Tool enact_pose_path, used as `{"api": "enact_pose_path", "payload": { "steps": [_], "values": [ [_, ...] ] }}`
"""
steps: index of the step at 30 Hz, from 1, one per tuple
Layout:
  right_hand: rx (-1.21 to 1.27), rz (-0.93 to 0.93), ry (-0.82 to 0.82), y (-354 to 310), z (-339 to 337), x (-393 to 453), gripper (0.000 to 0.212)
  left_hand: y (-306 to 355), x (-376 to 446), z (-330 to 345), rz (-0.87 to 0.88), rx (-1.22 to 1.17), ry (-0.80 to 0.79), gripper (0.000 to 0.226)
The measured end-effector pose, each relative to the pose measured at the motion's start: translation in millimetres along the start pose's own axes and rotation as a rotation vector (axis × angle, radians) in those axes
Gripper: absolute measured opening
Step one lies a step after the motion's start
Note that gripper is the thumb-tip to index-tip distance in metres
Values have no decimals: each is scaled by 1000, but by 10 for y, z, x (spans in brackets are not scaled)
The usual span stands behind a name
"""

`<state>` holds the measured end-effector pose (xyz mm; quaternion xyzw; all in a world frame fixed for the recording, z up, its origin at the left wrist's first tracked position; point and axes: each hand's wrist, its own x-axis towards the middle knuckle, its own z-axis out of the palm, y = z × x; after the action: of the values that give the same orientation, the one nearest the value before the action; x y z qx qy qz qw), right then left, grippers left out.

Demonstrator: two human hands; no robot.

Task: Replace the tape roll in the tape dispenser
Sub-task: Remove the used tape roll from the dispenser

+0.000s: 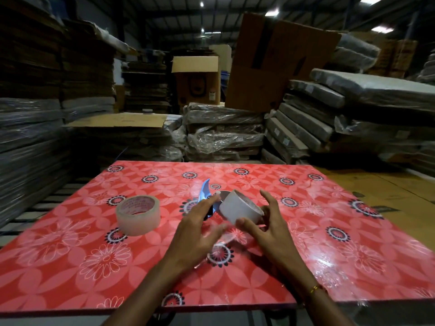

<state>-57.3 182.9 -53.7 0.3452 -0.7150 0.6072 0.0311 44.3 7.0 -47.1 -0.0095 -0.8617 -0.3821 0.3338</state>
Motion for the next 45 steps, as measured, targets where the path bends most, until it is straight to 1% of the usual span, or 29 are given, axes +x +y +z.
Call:
{"api": "enact_pose_path", "payload": {
  "steps": [2,5,7,10,14,16,18,22,24,28,30,32,34,37,40,45],
  "values": [
    [-9,-22,-6,-19,16,-12,81,57,-49,33,-70,-180,-57,66],
    [-52,-52,-36,-58,48,-30,77,54,-60,51,-172,-308,-88,74],
    [-44,-55,-45,-102,70,-67,74,22,-74,36,-221,-340,-107,76],
    [20,-27,-40,-155,93,-134,59,-61,-115,15,-265,-371,-131,80],
    [46,-13,-67,-223,188,-224,53,-82,-143,17,-238,-352,-159,87],
    [31,-20,-99,-228,241,-266,57,-67,-153,20,-215,-340,-150,89],
    [-52,-52,-122,-230,260,-289,67,-61,-170,13,-226,-341,-125,91],
    [-331,-240,-128,-222,262,-288,75,-57,-187,2,-222,-309,-99,95],
    [-413,-295,-124,-236,267,-289,77,-54,-183,-1,-204,-289,-96,96],
    [-435,-319,-116,-239,269,-295,77,-5,-200,-23,-183,-305,-90,89],
    [-381,-315,-90,-229,262,-294,76,44,-220,-48,-198,-352,-68,84],
    [-302,-293,-50,-242,248,-301,75,87,-233,-68,-215,-406,-45,83],
    [-221,-262,-26,-275,236,-314,69,115,-233,-82,-214,-421,-34,82],
    [-152,-206,-26,-268,218,-314,64,152,-221,-95,-202,-421,-58,69],
    [-170,-180,-38,-209,217,-312,67,136,-208,-97,-237,-471,-60,54],
    [-286,-228,-50,-199,237,-330,71,123,-215,-110,-345,-593,-18,46]
  ]
}}
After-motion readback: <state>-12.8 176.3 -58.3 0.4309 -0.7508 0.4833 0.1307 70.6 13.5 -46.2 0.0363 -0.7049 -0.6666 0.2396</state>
